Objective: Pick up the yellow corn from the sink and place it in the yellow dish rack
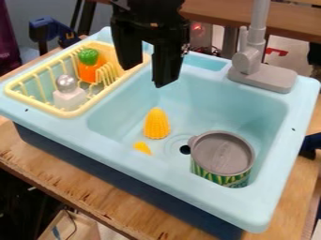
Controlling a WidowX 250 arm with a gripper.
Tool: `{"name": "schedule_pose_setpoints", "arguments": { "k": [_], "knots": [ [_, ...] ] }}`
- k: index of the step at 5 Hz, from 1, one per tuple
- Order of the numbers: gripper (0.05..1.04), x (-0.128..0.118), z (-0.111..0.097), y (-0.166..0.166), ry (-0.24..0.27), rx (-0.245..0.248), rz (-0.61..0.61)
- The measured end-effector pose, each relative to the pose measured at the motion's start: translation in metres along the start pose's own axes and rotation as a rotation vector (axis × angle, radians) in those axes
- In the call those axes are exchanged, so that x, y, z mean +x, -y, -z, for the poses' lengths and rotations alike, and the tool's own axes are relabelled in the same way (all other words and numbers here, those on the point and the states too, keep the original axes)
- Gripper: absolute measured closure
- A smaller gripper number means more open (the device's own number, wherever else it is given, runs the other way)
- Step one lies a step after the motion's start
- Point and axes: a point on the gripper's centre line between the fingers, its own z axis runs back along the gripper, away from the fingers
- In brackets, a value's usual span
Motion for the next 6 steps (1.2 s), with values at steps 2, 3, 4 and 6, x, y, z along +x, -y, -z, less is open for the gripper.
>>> {"name": "schedule_pose_setpoints", "arguments": {
  "k": [2,3,4,6],
  "knots": [
    [0.082,0.003,0.019,-0.012,-0.020,0.013,-0.019],
    [0.083,0.007,0.029,-0.021,-0.023,0.035,-0.039],
    [0.083,0.011,0.047,-0.024,-0.070,0.038,-0.037],
    [0.083,0.020,0.077,-0.026,-0.127,0.026,-0.035]
  ]
}}
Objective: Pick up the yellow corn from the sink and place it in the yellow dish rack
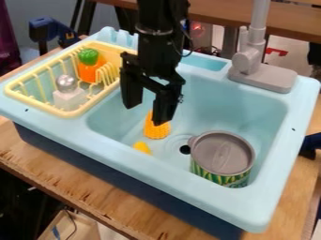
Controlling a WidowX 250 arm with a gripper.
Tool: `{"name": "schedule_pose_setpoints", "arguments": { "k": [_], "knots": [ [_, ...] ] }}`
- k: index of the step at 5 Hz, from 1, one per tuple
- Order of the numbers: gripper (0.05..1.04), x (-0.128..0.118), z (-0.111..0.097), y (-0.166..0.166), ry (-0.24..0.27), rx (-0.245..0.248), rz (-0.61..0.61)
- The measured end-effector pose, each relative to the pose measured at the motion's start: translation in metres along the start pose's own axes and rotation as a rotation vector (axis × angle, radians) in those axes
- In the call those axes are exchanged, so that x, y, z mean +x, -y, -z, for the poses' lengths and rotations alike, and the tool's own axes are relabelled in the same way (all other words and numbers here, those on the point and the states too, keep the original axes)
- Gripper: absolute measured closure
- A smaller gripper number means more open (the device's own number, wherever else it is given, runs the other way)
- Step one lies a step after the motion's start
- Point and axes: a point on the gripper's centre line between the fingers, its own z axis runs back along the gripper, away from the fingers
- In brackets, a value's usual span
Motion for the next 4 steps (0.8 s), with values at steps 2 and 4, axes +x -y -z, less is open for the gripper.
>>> {"name": "schedule_pose_setpoints", "arguments": {
  "k": [2,4],
  "knots": [
    [0.137,0.008,0.011,-0.003,-0.016,0.020,-0.058],
    [0.636,0.015,0.017,0.001,0.053,-0.018,-0.112]
  ]
}}
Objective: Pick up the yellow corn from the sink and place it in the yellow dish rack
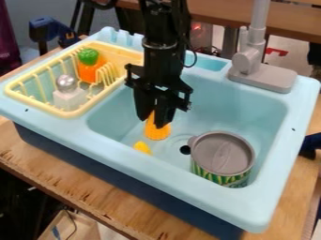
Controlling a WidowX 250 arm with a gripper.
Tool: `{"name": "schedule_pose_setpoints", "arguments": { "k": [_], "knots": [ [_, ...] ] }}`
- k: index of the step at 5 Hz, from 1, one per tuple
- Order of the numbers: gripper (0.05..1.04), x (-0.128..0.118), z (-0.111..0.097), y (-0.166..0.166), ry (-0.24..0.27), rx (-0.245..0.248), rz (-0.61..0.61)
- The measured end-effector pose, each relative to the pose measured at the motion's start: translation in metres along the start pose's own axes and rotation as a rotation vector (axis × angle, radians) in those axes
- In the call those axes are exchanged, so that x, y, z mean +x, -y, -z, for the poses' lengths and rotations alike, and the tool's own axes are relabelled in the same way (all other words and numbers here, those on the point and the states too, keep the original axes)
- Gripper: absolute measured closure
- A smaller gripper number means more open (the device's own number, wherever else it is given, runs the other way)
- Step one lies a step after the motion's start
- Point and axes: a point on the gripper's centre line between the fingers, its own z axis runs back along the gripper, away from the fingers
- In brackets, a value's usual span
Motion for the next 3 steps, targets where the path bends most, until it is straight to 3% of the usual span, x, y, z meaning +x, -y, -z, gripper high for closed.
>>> {"name": "schedule_pose_setpoints", "arguments": {
  "k": [1,2,3],
  "knots": [
    [0.640,-0.009,-0.001,-0.002,0.055,-0.051,-0.080],
    [0.641,-0.016,-0.012,0.000,0.070,-0.065,-0.113],
    [0.642,-0.023,-0.062,-0.002,0.230,-0.095,-0.150]
  ]
}}
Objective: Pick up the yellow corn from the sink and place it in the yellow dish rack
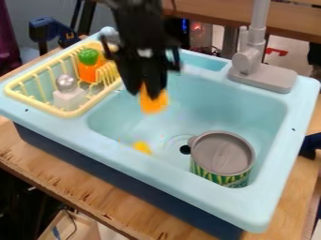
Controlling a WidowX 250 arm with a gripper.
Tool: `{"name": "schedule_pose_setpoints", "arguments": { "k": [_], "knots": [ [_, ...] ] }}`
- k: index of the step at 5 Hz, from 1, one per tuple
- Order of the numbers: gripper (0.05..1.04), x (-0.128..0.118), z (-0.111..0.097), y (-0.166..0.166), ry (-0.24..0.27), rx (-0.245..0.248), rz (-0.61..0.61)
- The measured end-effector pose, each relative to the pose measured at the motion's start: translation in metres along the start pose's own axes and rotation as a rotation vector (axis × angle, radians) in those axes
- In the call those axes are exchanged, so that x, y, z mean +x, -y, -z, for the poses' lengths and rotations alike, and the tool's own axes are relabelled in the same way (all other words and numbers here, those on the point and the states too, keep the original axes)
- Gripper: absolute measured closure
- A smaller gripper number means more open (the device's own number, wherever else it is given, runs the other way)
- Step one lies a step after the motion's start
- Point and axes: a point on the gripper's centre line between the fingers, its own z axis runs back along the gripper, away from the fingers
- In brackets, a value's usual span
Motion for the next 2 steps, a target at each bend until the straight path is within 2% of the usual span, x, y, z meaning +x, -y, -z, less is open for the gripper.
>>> {"name": "schedule_pose_setpoints", "arguments": {
  "k": [1,2],
  "knots": [
    [0.642,0.002,-0.047,-0.002,0.063,0.001,-0.015],
    [0.642,-0.016,-0.070,-0.023,0.001,0.110,-0.052]
  ]
}}
